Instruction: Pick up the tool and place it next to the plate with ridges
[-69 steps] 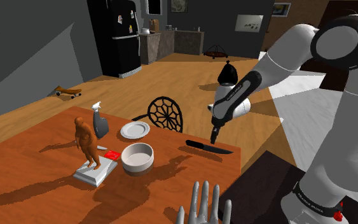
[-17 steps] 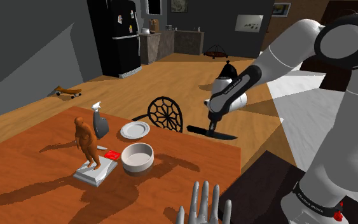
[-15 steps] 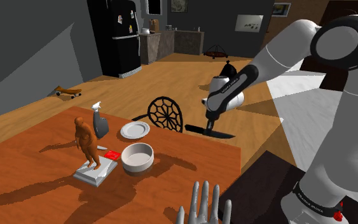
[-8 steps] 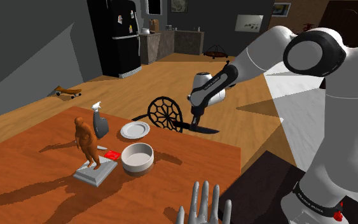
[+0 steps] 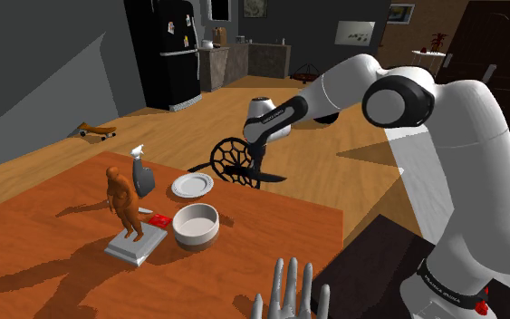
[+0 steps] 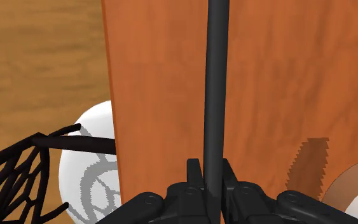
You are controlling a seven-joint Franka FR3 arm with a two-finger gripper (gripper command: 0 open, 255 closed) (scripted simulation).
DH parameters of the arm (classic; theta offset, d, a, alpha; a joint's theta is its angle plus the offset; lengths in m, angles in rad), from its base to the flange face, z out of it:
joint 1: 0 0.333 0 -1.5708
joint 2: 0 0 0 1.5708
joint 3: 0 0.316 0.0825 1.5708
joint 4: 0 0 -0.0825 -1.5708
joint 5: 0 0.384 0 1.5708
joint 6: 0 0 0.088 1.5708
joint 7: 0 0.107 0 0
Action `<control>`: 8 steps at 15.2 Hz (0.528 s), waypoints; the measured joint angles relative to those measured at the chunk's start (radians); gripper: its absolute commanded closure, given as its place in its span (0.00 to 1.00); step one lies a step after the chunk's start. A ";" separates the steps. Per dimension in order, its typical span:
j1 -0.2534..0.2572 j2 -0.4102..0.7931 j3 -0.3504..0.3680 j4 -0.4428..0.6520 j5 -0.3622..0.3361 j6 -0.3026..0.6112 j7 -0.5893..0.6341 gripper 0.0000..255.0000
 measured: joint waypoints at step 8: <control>-0.005 0.106 0.009 0.088 0.008 0.017 0.003 1.00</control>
